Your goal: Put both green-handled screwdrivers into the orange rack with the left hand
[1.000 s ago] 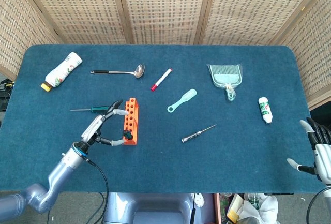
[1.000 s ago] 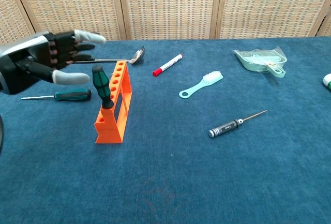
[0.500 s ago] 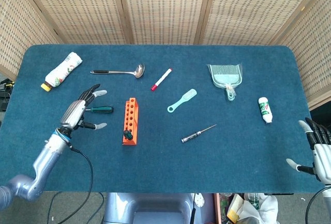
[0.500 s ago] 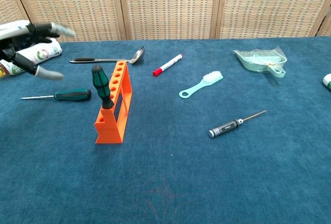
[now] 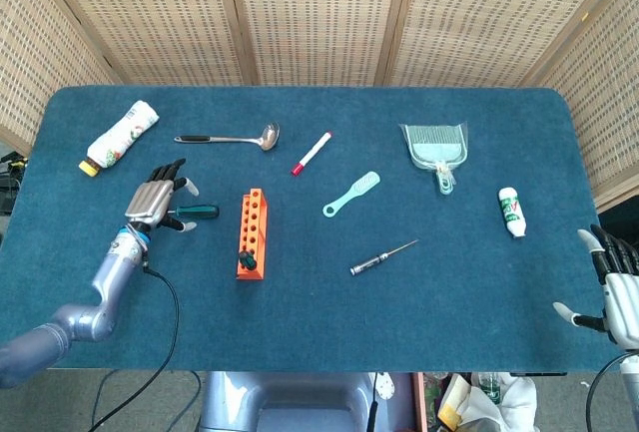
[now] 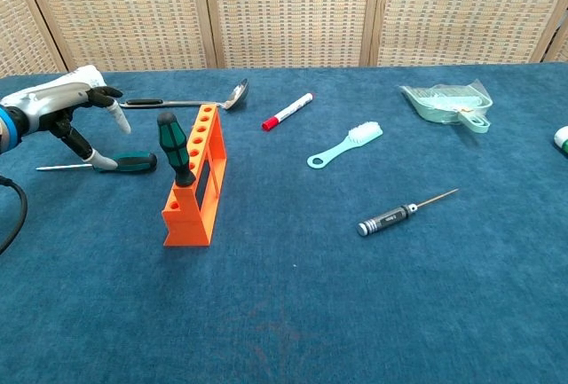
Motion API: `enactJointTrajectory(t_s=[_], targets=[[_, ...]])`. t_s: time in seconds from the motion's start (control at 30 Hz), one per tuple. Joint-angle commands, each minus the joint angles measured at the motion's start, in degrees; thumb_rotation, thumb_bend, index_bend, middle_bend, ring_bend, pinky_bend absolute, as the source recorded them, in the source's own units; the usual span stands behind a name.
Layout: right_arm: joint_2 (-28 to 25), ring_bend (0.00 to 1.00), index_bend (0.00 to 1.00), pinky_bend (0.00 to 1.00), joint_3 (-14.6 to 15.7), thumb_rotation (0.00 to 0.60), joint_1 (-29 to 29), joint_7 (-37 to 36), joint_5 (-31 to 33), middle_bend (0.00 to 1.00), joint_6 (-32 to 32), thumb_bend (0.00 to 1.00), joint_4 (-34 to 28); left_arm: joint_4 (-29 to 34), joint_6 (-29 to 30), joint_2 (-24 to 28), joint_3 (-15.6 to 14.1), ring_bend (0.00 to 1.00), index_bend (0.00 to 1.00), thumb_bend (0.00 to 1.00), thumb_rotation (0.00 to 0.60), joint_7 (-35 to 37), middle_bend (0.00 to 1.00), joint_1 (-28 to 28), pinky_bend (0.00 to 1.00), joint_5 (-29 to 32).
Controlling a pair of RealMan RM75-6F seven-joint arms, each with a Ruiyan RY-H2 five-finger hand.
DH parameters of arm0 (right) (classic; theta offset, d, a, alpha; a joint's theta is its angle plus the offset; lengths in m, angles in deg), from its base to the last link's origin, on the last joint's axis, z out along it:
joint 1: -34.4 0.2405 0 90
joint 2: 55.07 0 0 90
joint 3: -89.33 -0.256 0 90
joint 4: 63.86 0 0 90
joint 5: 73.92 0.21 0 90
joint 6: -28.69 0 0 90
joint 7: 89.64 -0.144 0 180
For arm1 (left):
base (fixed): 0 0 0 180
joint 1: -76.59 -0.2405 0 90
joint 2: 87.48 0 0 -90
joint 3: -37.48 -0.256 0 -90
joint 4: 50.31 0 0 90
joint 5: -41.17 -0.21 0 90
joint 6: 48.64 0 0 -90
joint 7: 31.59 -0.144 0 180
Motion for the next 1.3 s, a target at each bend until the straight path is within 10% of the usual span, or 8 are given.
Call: enactJointTrajectory(t_s=[0.03,0.5,0.83,1.3], targets=[[0.16,0.00,0.05,0.00,-0.19,0.600,0.31,0.20,0.60,0.00,0.69,0.00,0.21,-2.40,-1.57,-1.82,0.45,0.00,0.41,0.06,0.600,-1.48,0.00,1.20,0.00,0.58],[0.23,0.00,0.05,0.00,-0.54,0.600,0.68,-0.08,1.59,0.00,1.61,0.00,0.64,-9.25,-5.44,-7.06,1.42,0.00,0.42,0.19,0.600,-6.58,0.00,3.55,0.00,2.53],[0.21,0.00,0.05,0.00,-0.55,0.600,0.88,-0.52,1.56,0.00,2.00,0.00,0.81,-9.53,-4.50,-7.42,2.36,0.00,0.62,0.43,0.600,-6.29,0.00,3.13,0.00,2.14],[-0.10,0.00,0.05,0.00,-0.05,0.600,0.59,-0.98,0.22,0.00,1.30,0.00,0.29,19.29,7.36,13.97,10.13,0.00,0.65,0.46,0.600,16.27,0.00,-5.38,0.00,-4.12]])
